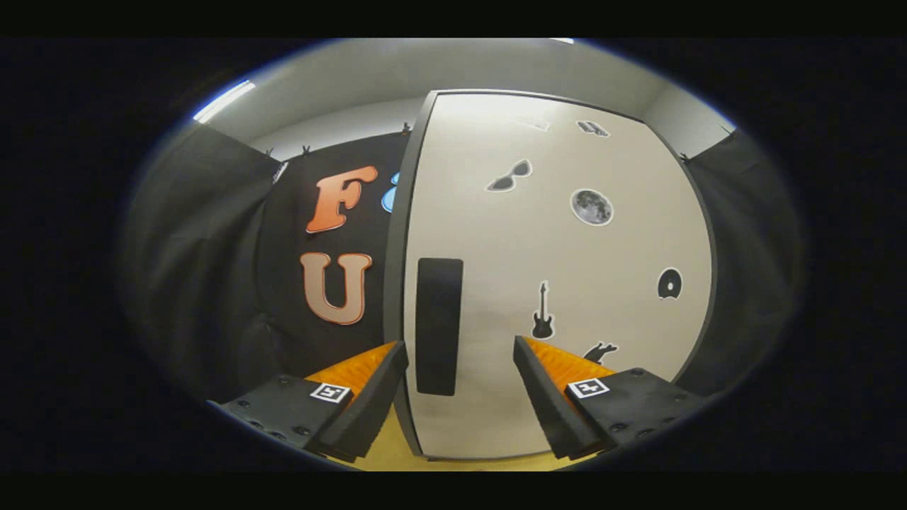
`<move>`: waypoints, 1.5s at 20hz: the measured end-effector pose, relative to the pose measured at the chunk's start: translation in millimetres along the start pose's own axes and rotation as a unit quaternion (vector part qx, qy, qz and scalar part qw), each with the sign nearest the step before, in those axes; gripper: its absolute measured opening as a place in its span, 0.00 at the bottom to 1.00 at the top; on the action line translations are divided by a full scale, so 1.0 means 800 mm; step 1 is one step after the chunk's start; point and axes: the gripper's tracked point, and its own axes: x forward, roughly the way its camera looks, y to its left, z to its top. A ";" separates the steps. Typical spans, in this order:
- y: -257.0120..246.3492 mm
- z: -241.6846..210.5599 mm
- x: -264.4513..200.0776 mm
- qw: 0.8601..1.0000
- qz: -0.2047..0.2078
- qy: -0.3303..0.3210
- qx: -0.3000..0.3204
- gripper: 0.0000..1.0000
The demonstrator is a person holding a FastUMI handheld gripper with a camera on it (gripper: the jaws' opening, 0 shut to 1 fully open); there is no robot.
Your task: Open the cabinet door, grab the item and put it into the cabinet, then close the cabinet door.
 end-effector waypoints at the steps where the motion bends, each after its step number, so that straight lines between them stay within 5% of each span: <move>1: 0.001 0.001 0.004 1.000 -0.002 0.001 0.003 0.97; 11: 0.006 -0.003 0.024 0.999 -0.034 0.010 -0.020 0.92; 17: 0.016 -0.008 0.026 0.999 -0.032 0.012 -0.033 0.43; 30: 0.019 -0.011 -0.008 0.999 0.027 0.040 0.020 0.33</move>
